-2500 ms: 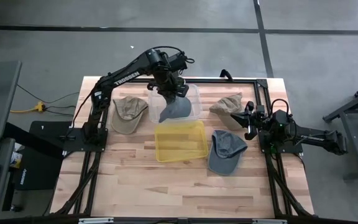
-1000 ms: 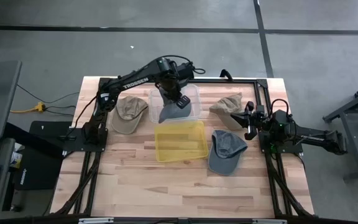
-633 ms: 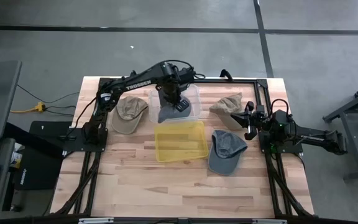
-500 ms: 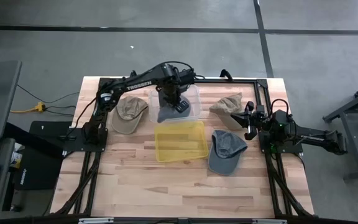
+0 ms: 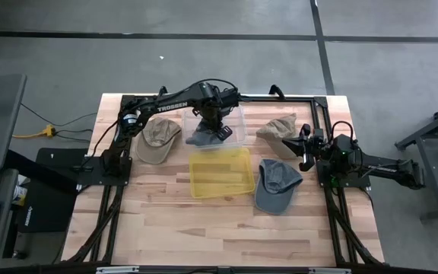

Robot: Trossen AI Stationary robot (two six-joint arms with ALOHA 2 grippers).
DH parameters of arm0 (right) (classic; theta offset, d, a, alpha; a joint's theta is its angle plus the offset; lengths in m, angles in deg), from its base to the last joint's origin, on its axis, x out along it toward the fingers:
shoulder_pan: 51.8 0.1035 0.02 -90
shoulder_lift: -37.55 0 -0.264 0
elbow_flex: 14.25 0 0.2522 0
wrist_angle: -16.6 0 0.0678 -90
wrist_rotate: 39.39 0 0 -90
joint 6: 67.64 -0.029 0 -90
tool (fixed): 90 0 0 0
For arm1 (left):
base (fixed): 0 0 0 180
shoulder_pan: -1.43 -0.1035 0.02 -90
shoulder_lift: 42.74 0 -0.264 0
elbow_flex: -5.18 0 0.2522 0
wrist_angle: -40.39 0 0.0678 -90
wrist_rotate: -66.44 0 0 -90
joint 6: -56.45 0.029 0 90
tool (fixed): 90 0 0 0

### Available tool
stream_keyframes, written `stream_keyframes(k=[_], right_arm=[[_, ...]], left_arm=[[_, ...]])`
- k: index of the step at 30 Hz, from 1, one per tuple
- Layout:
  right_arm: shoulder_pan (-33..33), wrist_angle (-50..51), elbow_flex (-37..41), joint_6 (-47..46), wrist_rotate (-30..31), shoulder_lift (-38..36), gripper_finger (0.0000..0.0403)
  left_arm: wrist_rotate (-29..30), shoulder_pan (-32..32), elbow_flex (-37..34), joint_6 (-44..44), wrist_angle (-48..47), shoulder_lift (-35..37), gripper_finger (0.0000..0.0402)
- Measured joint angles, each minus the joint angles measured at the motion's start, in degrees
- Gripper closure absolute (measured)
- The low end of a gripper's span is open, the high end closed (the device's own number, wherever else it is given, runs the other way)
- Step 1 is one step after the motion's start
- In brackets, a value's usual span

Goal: Pick & Place hat
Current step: Put the bottom gray cap into the transparent bin

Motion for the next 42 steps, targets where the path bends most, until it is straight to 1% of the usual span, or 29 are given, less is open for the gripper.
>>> stream_keyframes(k=[4, 12, 14, 16, 19, 21, 24, 28, 31, 33, 35, 38, 42], right_arm=[[-0.01, 0.00, 0.01, -0.02, 0.00, 0.00, 0.0402], [-0.02, 0.00, 0.00, -0.02, 0.00, 0.00, 0.0402], [0.00, 0.00, 0.00, -0.02, 0.00, 0.00, 0.0402], [0.00, 0.00, 0.00, -0.01, 0.00, 0.00, 0.0402], [0.00, 0.00, 0.00, -0.02, 0.00, 0.00, 0.0402], [-0.02, 0.00, 0.01, 0.00, 0.00, 0.00, 0.0402], [-0.02, 0.00, 0.00, -0.02, 0.00, 0.00, 0.0402], [-0.01, 0.00, 0.00, -0.01, 0.00, 0.00, 0.0402], [0.00, 0.00, 0.00, -0.02, 0.00, 0.00, 0.0402], [-0.01, 0.00, 0.00, -0.01, 0.00, 0.00, 0.0402], [-0.01, 0.00, 0.00, -0.02, 0.01, 0.00, 0.0402], [0.00, 0.00, 0.00, -0.02, 0.00, 0.00, 0.0402], [0.00, 0.00, 0.01, 0.00, 0.00, 0.00, 0.0402]], left_arm=[[0.68, 0.00, 1.72, -0.29, -0.53, -0.04, 0.0401], [2.42, -0.04, 12.44, -0.71, -5.96, -0.02, 0.0401], [2.15, -0.02, 14.45, -2.97, -7.44, -0.02, 0.0401], [2.14, -0.02, 15.95, -7.02, -9.80, -0.02, 0.0401], [1.80, -0.12, 16.89, -15.47, -13.85, -0.02, 0.0401], [0.67, -0.65, 16.90, -17.56, -13.65, 0.00, 0.0401], [0.18, -1.13, 16.90, -18.00, -13.65, 0.00, 0.0401], [-0.49, -1.70, 16.90, -14.93, -13.62, 0.00, 0.0400], [-0.50, -2.50, 16.92, -14.55, -13.60, 0.00, 0.0394], [-0.54, -3.27, 16.92, -13.42, -13.60, 0.00, 0.0379], [-0.58, -4.05, 16.92, -12.59, -13.60, 0.00, 0.0352], [-0.68, -5.07, 16.92, -12.50, -13.18, 0.00, 0.0296], [-0.03, -5.81, 16.92, -11.94, -13.04, 0.00, 0.0209]])
